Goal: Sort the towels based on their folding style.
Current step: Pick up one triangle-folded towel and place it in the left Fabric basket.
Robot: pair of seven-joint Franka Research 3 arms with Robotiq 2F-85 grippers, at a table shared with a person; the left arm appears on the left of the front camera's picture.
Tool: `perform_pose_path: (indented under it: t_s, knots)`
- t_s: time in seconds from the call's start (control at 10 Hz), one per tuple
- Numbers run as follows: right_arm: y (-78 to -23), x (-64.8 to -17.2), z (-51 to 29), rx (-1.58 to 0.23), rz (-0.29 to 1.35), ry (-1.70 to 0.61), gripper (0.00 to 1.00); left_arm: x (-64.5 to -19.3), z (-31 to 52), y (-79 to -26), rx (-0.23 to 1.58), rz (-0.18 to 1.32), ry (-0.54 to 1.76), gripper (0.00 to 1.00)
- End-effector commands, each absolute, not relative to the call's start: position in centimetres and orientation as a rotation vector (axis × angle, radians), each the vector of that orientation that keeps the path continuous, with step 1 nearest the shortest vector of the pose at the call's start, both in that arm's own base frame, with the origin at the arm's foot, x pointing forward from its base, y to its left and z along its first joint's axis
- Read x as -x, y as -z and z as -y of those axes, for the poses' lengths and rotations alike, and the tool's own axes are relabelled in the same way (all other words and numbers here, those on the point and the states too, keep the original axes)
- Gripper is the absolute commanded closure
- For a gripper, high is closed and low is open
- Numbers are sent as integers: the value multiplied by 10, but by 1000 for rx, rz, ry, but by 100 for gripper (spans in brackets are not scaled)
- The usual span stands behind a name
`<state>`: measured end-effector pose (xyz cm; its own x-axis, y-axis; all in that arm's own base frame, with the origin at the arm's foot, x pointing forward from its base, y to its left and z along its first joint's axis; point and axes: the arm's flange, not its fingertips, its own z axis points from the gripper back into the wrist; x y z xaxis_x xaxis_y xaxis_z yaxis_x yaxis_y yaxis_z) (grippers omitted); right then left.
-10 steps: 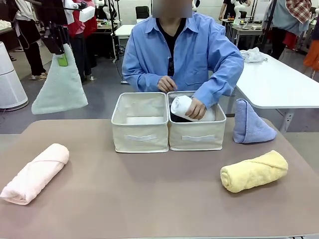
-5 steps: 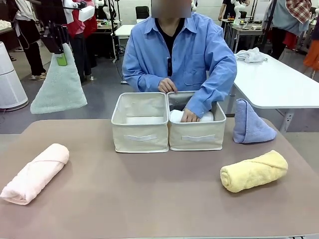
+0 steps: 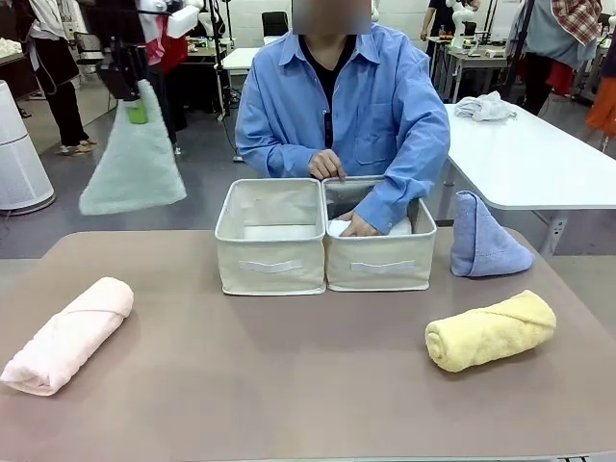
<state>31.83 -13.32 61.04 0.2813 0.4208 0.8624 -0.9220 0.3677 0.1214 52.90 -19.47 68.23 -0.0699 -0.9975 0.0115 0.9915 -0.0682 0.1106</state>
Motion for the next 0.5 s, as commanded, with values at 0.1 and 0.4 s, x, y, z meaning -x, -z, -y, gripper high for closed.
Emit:
perform_pose_path:
  t_s: [0.1, 0.4]
  knots:
    - [-610, -318, 132, -719, 858, -1015, 0, -525, 271, -705, -159, 170, 1665, 82]
    - [-610, -318, 132, -719, 858, -1015, 0, -541, 340, -708, -144, 169, 1680, 82]
